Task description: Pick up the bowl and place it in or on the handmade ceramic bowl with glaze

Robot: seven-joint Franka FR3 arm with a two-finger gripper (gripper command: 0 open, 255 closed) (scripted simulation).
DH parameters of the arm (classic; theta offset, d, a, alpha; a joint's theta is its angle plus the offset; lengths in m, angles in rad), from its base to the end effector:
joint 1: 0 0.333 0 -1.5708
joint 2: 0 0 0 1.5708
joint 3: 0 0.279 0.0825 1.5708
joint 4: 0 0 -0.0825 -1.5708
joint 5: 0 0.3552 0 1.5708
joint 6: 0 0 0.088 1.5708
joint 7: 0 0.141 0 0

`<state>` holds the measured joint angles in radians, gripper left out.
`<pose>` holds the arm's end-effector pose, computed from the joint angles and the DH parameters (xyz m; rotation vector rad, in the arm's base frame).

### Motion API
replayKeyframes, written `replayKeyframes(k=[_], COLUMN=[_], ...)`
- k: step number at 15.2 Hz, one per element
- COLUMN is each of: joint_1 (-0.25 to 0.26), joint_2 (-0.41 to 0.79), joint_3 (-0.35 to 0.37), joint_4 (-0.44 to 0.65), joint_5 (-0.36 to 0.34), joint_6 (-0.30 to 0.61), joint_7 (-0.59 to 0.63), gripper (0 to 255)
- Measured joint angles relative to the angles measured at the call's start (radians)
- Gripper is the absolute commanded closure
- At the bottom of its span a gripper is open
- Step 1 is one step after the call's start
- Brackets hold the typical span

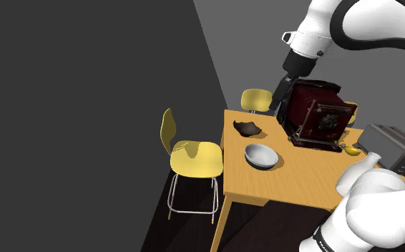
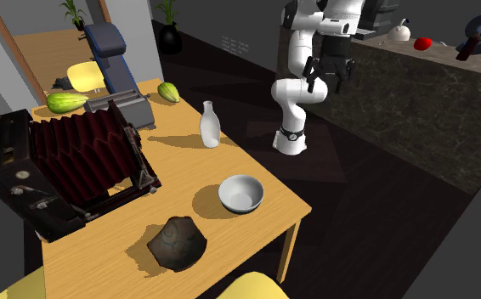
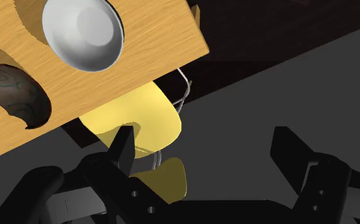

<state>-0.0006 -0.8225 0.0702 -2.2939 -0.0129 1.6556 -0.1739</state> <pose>0.3087 0.0255 0.5775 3.0344 0.3440 0.2734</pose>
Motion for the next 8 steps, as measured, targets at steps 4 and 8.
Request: replayKeyframes(k=[4, 8], joint_1=[-0.004, -0.016], joint_2=[-0.014, -0.022], joint_3=[-0.007, -0.025], joint_4=[-0.079, -0.205], joint_5=[-0.014, -0.045], joint_6=[0.064, 0.182], joint_7=[-0.011, -0.034], gripper=[0, 0])
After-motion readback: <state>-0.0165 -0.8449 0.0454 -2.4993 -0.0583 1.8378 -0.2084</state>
